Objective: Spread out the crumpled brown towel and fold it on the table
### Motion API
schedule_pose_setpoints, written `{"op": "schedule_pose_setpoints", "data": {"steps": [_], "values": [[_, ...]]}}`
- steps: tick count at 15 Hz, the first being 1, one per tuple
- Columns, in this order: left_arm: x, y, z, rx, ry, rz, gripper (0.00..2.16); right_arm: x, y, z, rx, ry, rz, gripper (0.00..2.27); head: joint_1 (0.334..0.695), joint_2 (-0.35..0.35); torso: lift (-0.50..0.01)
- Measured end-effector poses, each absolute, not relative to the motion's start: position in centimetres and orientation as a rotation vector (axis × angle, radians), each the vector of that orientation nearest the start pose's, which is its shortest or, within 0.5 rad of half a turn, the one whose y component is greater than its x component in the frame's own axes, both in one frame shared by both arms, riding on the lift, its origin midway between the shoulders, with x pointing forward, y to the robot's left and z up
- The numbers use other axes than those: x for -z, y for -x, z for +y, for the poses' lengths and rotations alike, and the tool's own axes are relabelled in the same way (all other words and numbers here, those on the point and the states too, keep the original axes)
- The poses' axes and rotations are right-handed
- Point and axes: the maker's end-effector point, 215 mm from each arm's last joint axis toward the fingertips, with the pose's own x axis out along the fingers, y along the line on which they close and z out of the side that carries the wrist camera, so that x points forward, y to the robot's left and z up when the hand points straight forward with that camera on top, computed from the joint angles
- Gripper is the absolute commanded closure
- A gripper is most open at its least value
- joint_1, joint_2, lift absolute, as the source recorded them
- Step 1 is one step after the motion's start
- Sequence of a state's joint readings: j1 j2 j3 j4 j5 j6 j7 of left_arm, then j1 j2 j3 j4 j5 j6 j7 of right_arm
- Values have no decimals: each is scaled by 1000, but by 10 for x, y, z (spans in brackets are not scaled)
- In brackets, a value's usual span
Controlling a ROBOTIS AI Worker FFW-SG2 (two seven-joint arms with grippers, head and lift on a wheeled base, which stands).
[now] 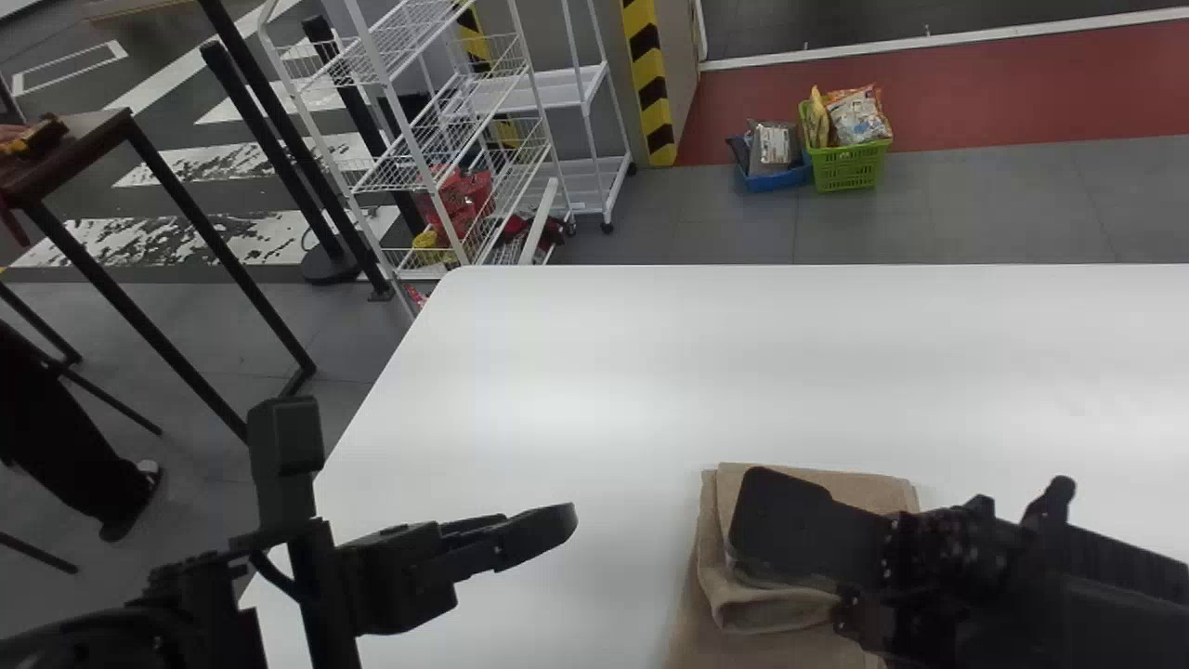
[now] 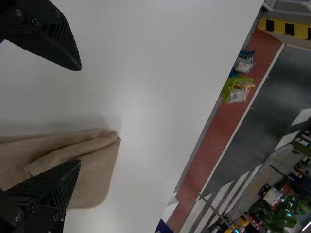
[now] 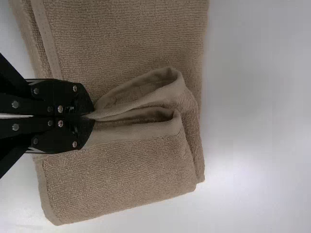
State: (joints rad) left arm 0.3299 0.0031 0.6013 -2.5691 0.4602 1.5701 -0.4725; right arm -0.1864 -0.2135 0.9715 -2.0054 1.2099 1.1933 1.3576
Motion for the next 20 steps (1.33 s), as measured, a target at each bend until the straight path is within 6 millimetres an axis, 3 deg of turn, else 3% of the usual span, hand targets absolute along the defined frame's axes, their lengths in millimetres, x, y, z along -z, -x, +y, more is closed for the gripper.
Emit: {"op": "schedule_pose_setpoints", "data": {"steps": [3,9,12,17,19,20], "values": [[349,-344,272,257,444,731,157,410,-376,4,-991,951,795,1430,695,350,-127],[343,-350,271,256,432,715,157,348,-394,4,-926,883,668,1430,695,350,-127],[339,-353,274,249,428,705,157,327,-384,9,-903,820,639,1430,695,350,-127],[331,-355,280,241,420,684,157,317,-337,39,-940,801,594,1430,695,350,-127],[327,-353,280,253,427,675,157,316,-339,34,-910,805,595,1430,695,350,-127],[326,-351,278,266,435,672,157,315,-349,26,-881,796,603,1430,695,350,-127]]}}
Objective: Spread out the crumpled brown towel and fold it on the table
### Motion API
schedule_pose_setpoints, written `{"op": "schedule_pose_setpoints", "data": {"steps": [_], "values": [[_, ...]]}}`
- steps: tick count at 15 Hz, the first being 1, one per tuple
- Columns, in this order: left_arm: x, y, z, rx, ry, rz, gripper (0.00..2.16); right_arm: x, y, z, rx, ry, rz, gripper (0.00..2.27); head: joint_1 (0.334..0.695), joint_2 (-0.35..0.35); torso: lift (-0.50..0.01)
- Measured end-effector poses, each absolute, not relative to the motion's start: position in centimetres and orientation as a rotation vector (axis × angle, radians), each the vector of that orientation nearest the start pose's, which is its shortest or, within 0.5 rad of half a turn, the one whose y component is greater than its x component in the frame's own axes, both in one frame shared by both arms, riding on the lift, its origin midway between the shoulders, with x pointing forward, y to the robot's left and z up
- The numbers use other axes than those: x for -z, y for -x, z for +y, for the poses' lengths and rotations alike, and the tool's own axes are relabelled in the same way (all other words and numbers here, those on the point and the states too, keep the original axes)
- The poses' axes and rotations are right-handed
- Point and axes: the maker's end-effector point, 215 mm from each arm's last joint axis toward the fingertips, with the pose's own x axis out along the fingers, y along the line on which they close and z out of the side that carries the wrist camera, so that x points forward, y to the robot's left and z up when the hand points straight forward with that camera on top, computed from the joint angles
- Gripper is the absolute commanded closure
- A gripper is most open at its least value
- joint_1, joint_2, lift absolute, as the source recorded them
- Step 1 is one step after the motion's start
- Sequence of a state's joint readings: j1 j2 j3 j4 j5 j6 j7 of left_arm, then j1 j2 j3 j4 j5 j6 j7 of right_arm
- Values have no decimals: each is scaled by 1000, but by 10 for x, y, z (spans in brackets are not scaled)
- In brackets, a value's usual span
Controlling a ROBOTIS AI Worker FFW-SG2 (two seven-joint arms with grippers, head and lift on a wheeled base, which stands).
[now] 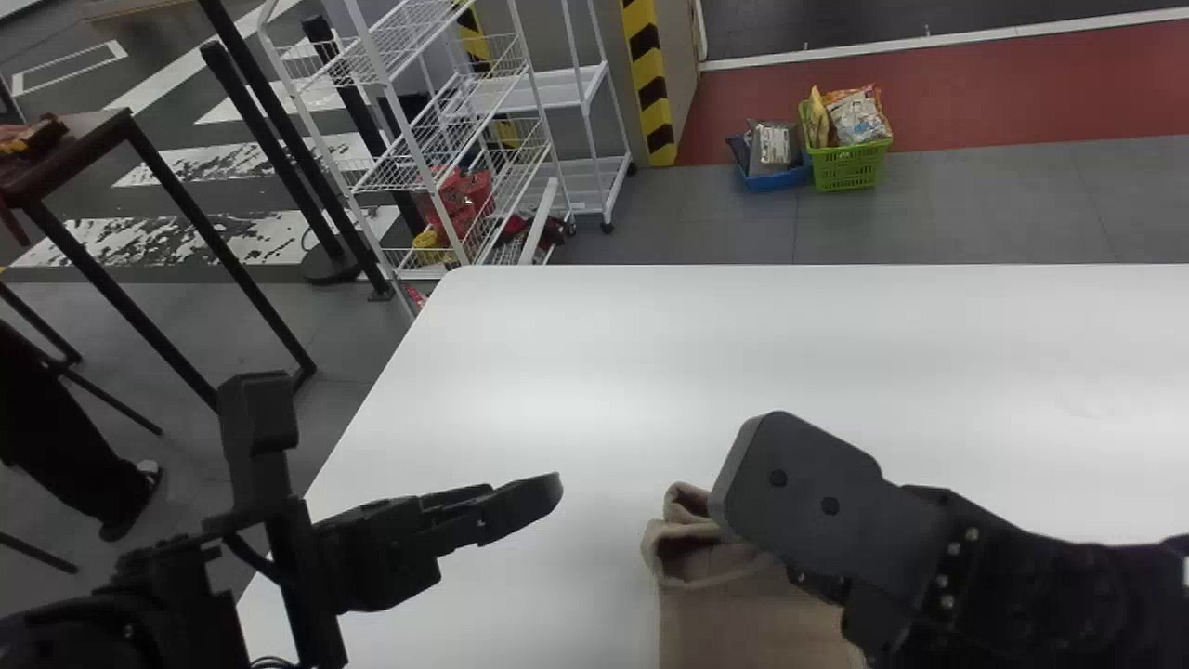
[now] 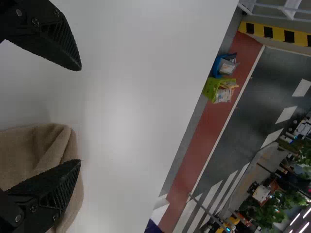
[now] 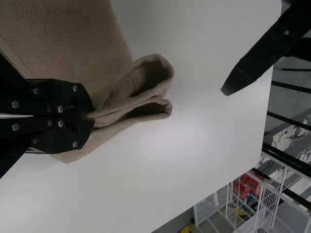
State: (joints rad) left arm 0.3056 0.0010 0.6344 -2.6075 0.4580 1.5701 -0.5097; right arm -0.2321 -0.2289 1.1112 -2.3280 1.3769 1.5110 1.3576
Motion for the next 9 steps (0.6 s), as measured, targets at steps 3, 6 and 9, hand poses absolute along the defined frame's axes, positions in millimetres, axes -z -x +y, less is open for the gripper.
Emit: {"op": "schedule_pose_setpoints", "data": {"steps": [3,6,9], "values": [[331,-345,280,278,458,682,157,310,-386,-2,-800,757,633,1430,695,350,-127],[344,-337,277,307,510,710,161,301,-422,-24,-741,722,652,1430,695,350,-127],[355,-328,265,362,568,737,218,293,-445,-24,-732,716,648,1430,695,346,-127]]}}
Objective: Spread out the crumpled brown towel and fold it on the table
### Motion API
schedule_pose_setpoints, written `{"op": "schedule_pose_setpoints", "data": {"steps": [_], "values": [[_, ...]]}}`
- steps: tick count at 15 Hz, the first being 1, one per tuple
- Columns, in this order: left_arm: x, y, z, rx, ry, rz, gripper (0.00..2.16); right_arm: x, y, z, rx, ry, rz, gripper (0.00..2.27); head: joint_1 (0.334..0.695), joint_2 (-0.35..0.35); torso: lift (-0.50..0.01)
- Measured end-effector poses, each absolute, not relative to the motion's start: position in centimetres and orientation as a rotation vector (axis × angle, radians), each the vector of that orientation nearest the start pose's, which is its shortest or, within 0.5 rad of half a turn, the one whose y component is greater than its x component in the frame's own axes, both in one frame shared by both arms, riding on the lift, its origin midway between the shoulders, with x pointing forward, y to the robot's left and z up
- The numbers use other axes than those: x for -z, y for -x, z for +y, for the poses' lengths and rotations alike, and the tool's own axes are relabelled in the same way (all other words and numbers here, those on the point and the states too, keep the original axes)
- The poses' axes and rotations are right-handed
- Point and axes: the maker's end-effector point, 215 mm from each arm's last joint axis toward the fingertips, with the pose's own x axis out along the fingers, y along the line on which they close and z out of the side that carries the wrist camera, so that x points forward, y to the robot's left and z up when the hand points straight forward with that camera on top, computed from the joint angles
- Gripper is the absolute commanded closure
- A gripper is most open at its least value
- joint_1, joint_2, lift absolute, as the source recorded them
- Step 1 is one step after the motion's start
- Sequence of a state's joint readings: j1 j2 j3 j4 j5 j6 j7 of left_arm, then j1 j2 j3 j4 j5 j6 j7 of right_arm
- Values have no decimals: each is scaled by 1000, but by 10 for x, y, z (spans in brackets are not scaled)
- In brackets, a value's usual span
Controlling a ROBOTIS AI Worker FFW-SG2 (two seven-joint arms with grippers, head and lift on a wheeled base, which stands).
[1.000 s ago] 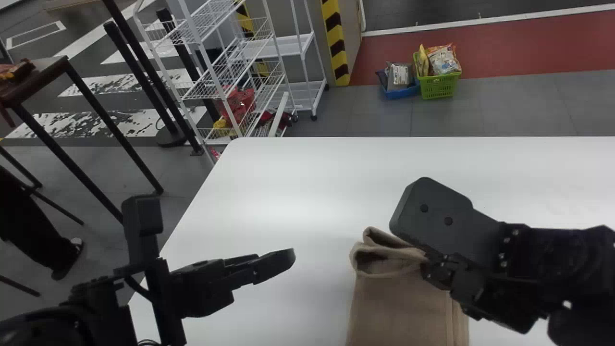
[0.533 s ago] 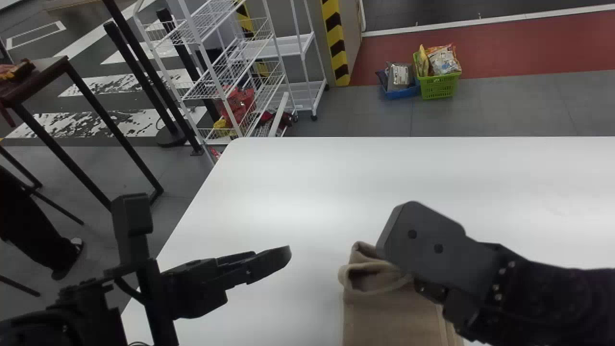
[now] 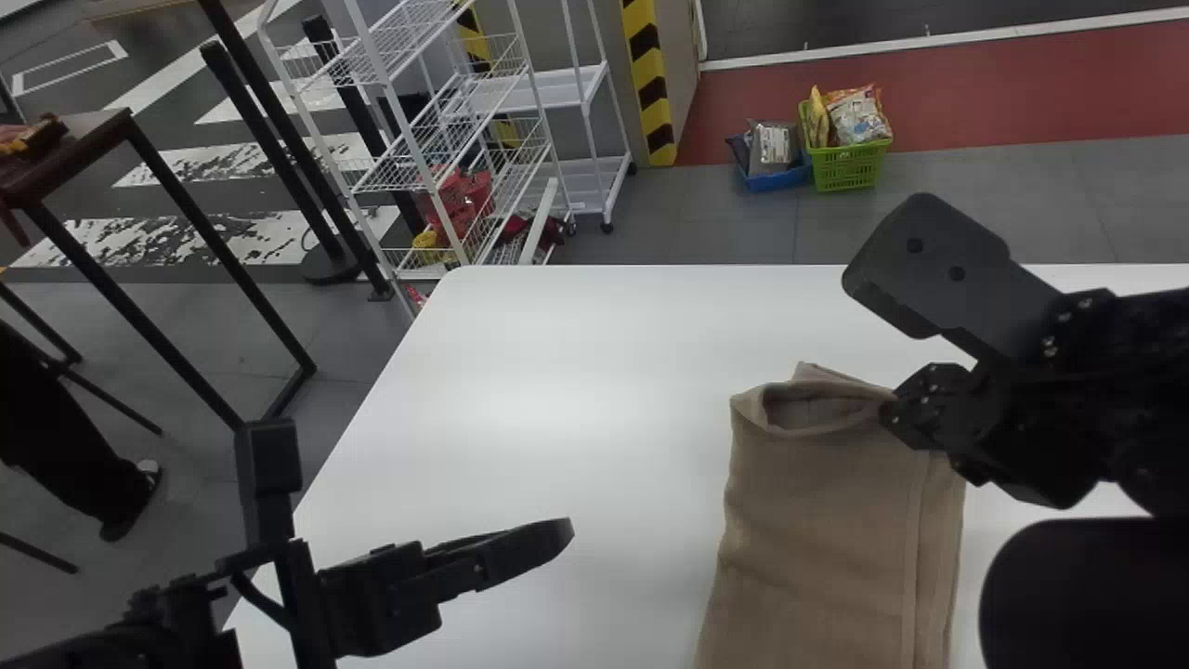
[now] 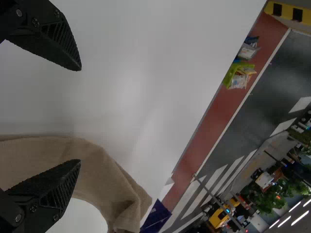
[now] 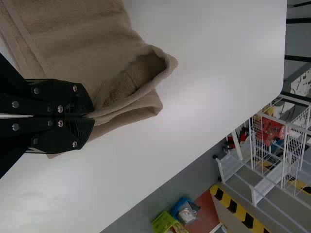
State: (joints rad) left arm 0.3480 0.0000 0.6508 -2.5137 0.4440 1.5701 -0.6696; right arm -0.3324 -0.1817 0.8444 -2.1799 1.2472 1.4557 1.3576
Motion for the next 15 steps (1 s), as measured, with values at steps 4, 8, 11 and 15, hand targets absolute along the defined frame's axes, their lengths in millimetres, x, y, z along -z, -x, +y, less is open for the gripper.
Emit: {"op": "schedule_pose_setpoints", "data": {"steps": [4,8,11,15], "values": [[366,-317,239,432,605,778,1693,296,-458,-14,-742,749,655,1430,695,325,-127],[375,-304,210,484,599,825,1963,300,-463,-6,-755,766,661,1430,695,300,-127],[374,-290,189,549,631,842,1963,319,-462,-8,-765,794,699,1430,695,272,-127],[376,-280,154,641,658,872,1963,343,-460,-10,-779,830,749,1430,695,232,-127]]}}
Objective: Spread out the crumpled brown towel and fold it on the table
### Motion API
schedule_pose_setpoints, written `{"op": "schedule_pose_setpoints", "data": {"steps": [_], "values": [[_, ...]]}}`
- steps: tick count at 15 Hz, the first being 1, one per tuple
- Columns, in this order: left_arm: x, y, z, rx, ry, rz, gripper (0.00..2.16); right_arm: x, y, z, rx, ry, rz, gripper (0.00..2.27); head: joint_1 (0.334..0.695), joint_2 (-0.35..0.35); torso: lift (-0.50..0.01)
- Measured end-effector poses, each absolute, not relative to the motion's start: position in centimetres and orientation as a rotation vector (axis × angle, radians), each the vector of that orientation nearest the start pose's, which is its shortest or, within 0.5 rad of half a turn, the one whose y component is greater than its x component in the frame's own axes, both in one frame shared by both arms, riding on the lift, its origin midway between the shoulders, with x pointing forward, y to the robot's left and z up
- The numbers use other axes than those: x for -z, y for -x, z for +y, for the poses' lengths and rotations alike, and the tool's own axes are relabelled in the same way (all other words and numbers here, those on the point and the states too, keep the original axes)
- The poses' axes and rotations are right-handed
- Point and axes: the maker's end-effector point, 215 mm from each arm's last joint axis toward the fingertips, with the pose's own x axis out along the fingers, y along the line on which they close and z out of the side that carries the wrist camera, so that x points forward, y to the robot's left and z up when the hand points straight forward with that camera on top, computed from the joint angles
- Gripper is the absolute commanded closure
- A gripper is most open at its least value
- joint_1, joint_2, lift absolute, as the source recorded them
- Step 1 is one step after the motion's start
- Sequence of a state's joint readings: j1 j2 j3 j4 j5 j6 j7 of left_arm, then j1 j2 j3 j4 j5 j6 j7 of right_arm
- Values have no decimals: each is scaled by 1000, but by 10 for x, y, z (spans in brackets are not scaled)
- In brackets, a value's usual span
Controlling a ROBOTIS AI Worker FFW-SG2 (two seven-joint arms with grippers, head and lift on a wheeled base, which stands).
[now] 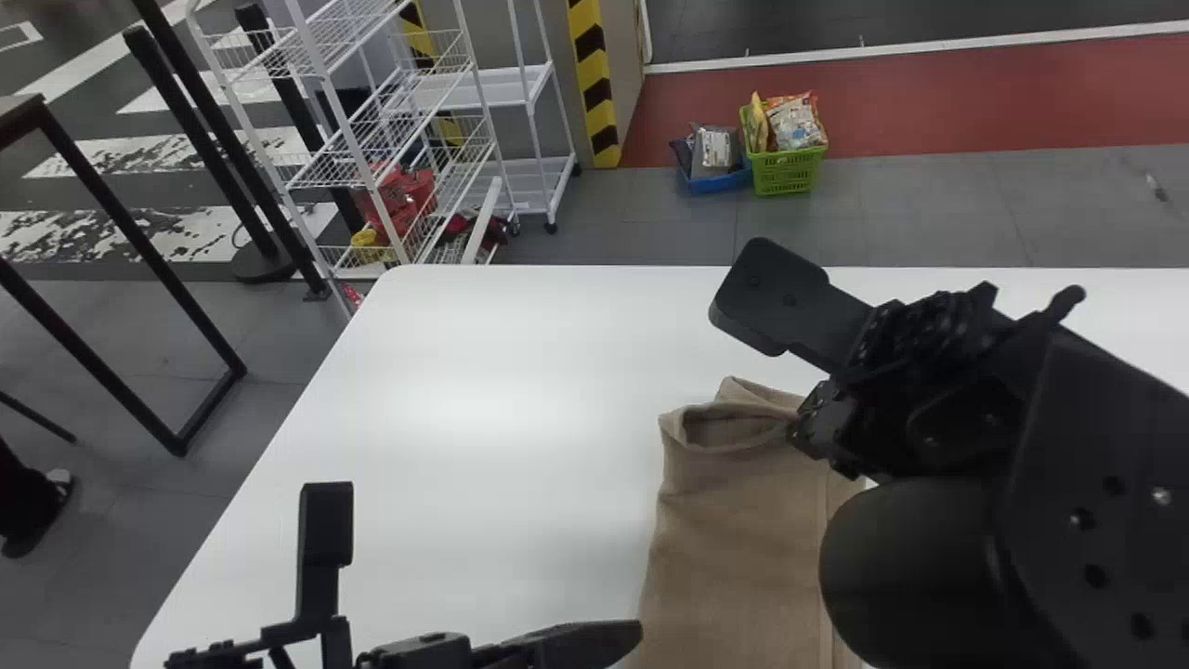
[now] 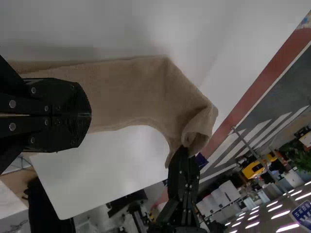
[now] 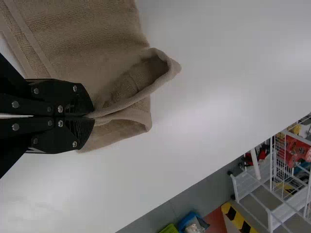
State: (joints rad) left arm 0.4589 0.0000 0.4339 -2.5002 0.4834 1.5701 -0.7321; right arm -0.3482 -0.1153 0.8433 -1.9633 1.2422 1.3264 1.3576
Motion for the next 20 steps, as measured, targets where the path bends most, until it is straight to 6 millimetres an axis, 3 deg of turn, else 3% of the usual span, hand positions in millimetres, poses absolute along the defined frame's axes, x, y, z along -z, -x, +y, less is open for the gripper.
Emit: {"op": "schedule_pose_setpoints", "data": {"steps": [3,5,8,9,11,14,15,16,20], "values": [[386,-280,123,712,665,886,1963,353,-459,-9,-795,844,767,1426,695,181,-127],[389,-300,110,739,635,816,1963,359,-459,-8,-808,849,781,1426,695,158,-127],[395,-334,105,739,581,731,1963,365,-462,-8,-818,853,793,1396,695,139,-127],[400,-341,105,731,562,729,1963,366,-463,-10,-817,853,797,1237,695,136,-127],[407,-352,109,713,531,717,1963,368,-465,-13,-814,852,805,1220,695,133,-127],[419,-362,114,683,477,706,1963,368,-472,-17,-817,852,805,532,695,131,-127],[424,-364,116,672,459,707,1963,367,-474,-17,-821,854,801,181,695,132,-127],[428,-366,119,661,442,708,1963,365,-477,-19,-822,855,799,26,695,133,-127],[439,-366,130,630,400,717,1963,359,-492,-26,-829,836,791,56,695,135,-127]]}}
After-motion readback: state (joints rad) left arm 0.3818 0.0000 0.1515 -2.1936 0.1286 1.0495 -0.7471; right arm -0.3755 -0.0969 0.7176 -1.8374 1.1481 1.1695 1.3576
